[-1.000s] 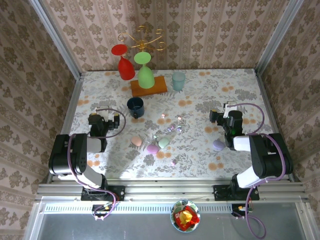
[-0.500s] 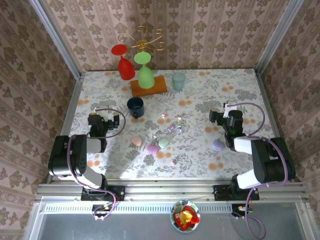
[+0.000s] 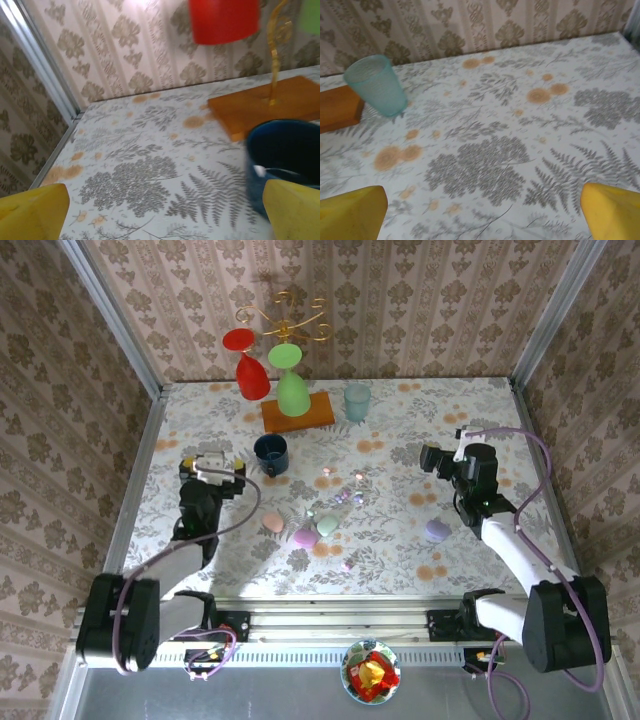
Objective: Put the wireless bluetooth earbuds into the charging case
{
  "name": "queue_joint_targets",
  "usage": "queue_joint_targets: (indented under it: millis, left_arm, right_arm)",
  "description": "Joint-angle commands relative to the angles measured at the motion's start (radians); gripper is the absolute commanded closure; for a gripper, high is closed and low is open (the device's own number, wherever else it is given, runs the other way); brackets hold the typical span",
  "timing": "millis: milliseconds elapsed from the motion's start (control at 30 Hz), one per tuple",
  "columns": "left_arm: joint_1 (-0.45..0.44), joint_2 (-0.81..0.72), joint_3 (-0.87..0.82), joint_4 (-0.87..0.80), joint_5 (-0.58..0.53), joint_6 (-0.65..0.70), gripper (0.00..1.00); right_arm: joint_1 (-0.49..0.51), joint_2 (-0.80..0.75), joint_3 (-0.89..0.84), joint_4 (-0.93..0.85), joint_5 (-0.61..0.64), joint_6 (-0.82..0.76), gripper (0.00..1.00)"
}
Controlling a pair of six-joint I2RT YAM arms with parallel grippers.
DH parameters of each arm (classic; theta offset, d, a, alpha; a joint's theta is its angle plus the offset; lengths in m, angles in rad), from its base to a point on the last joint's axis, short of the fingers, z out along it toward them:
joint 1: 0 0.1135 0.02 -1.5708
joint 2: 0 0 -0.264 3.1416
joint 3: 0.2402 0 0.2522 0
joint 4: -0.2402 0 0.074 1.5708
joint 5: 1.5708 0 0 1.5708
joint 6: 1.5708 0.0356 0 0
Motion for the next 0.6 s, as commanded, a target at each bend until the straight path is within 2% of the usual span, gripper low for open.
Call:
queue_joint_targets:
  millis: [0,100,200,267,400,567]
  left_arm:
    - [-0.081,-0.119,-0.002,-0.191,-0.074,0.045,0.0]
    - [-0.153,-0.182,0.02,-0.306,-0.035,0.097,0.0]
    - [-0.185,-0.203,0.062,-0.43,0.086,0.108,0.0]
    - [-0.185,-0.202,0.088,-0.482,0.141,0.086,0.0]
    - [-0.171,-0.201,0.094,-0.484,0.183,0.07,0.0]
    - [-0.112,-0.198,0.093,-0.468,0.239,0.0,0.0]
  right_arm:
    - [0.035,-0.044,0.033,-0.144,-0.091,0.061,0.0]
    - [0.099,-0.056,0.048,-0.184,-0.148,0.042,0.0]
    - [0.22,-0.03,0.063,-0.192,-0.207,-0.043,0.0]
    - [0.334,0.004,0.069,-0.181,-0.223,-0.128,0.0]
    - [0.524,0.091,0.074,-0.123,-0.296,-0.292,0.0]
    - [0.699,0.219,0.099,-0.062,-0.344,-0.453,0.02]
